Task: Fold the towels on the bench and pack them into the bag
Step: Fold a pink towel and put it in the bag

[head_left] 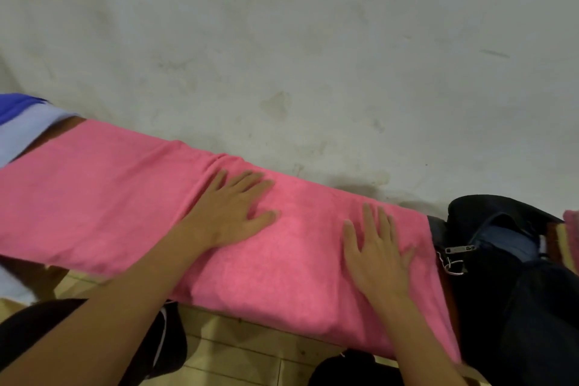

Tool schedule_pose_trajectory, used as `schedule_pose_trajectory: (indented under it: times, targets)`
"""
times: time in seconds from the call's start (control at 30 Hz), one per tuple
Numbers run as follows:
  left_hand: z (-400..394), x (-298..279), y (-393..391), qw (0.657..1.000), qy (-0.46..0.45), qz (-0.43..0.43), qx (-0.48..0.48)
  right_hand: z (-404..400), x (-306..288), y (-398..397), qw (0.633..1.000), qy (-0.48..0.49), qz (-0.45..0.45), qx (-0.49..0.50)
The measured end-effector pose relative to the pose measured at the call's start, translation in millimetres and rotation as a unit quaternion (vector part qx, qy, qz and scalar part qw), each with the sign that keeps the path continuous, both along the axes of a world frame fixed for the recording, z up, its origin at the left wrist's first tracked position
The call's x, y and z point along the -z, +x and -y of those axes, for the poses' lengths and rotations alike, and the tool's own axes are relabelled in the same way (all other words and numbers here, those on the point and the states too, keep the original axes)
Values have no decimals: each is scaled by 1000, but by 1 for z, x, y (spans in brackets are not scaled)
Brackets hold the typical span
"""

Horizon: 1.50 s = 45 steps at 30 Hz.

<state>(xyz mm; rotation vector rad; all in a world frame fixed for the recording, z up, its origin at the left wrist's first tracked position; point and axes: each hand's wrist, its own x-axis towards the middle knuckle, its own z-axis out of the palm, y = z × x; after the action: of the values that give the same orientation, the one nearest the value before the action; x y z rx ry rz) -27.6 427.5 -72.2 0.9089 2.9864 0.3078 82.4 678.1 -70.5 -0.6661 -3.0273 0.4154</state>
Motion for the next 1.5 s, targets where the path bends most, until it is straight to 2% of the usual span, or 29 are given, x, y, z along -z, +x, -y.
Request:
schedule_pose_trajectory:
  times: [0.1,0.27,0.37,0.5,0.6,0.7,0.8,0.93,1.1,1.27,1.37,1.5]
  targets:
    - [-1,3,16,999,-47,16,15,10,1,-4,1000,3,1,-28]
    - [-8,7,15,998,-53,5,26,-7,6,-4,998,38,55,-10]
    - [-18,8,15,998,-17,29,48,-11,2,-2,998,36,55,9]
    - [-11,-5,16,994,99,-4,53,11,-6,-8,999,-2,-50,1]
    - [22,-14,15,989,146,-1,-37,51,-10,-17,991,-5,-68,-115]
    - [69,-12,13,986,54,11,-160,99,-7,-20,965,26,-48,-255]
    - [122,-5,13,964,4,14,-267,135,0,-17,942,56,-19,-330]
    - [165,2,20,929,-35,74,-360,139,3,-10,931,110,12,-349]
    - [168,4,32,920,-40,82,-382,136,6,3,929,116,11,-350]
    - [173,-3,45,917,-43,106,-383,136,7,13,929,94,51,-353]
    - [184,-10,46,919,-2,62,-390,146,-16,8,923,65,76,-372]
    - [217,-21,33,888,66,-11,-455,192,-52,-25,903,72,92,-413]
